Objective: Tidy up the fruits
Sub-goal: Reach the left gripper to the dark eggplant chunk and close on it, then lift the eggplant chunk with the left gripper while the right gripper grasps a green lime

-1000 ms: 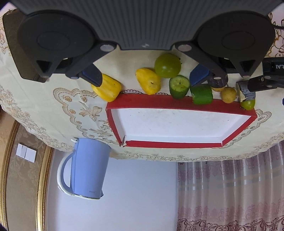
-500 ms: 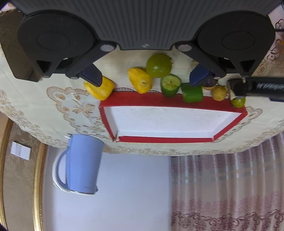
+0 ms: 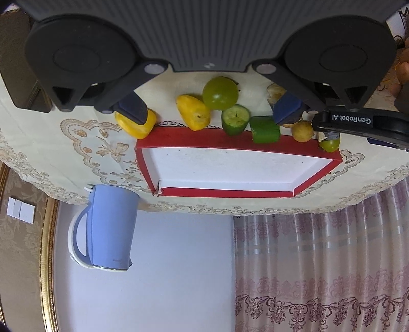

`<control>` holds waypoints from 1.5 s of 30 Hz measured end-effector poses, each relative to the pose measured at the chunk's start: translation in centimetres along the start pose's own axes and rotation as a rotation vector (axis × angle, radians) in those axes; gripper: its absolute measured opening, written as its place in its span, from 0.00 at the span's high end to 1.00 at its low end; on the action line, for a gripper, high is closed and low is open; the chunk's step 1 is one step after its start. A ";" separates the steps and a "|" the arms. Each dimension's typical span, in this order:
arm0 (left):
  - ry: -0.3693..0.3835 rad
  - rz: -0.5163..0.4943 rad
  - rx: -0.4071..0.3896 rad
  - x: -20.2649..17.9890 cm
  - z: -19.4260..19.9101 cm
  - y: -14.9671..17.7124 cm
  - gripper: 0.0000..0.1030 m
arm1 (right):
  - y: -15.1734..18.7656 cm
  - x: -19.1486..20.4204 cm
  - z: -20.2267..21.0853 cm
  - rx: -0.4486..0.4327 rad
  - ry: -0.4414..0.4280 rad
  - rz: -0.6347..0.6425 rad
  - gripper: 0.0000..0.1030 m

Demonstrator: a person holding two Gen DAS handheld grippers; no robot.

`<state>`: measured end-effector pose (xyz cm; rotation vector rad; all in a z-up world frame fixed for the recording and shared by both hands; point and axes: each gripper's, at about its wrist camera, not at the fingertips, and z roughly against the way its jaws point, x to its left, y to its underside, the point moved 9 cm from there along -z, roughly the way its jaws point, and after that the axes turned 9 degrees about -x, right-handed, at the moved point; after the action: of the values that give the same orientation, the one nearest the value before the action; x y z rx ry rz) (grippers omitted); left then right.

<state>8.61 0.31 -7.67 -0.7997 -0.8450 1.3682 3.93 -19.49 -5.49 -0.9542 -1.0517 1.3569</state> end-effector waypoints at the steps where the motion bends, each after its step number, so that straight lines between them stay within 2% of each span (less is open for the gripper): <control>1: 0.010 0.002 0.008 -0.1 -0.1 0.0 0.16 | 0.1 0.0 0.0 -0.001 -0.001 -0.003 0.00; 2: 0.017 0.005 0.015 -0.2 -0.2 0.1 0.20 | 0.1 -0.1 0.0 -0.002 -0.001 -0.005 0.00; 4: 0.035 0.009 0.035 -0.5 -0.3 0.3 0.42 | 0.1 0.0 0.1 -0.004 0.000 -0.002 0.00; 7: 0.047 -0.002 0.047 -0.9 -0.3 0.6 0.54 | 0.0 0.0 0.2 -0.007 -0.001 0.000 0.00; 18: 0.072 -0.002 0.022 0.5 0.7 0.6 0.55 | 0.1 0.0 0.7 -0.028 -0.042 0.036 0.00; 23: 0.066 -0.039 -0.037 1.7 1.8 0.2 0.55 | 0.6 1.5 1.3 -0.033 -0.166 0.100 0.00; 26: 0.082 -0.038 -0.050 2.3 2.1 -0.1 0.55 | 0.9 2.4 1.7 -0.014 -0.230 0.145 0.13; 28: 0.098 -0.027 -0.051 2.5 2.2 -0.3 0.55 | 1.0 2.4 1.6 -0.005 -0.232 0.162 0.14; 29: 0.105 -0.023 -0.048 2.6 2.2 -0.4 0.55 | 1.2 2.3 1.4 0.005 -0.228 0.169 0.19; 31: 0.112 -0.019 -0.042 2.7 2.2 -0.3 0.55 | 1.7 1.8 0.9 0.044 -0.225 0.173 0.35; 33: 0.119 -0.019 -0.041 2.6 2.2 -0.2 0.55 | 2.1 1.3 0.4 0.079 -0.221 0.159 0.57; 35: 0.121 -0.028 -0.040 2.4 2.2 -0.1 0.55 | 2.4 1.0 0.0 0.094 -0.212 0.152 0.61; 45: 0.155 -0.054 -0.045 1.4 2.1 0.4 0.55 | 2.4 1.5 -2.1 0.123 -0.187 0.168 0.61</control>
<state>6.59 1.70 -6.92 -0.9000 -0.7727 1.2260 5.17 -17.88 -8.35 -0.8517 -1.0317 1.6555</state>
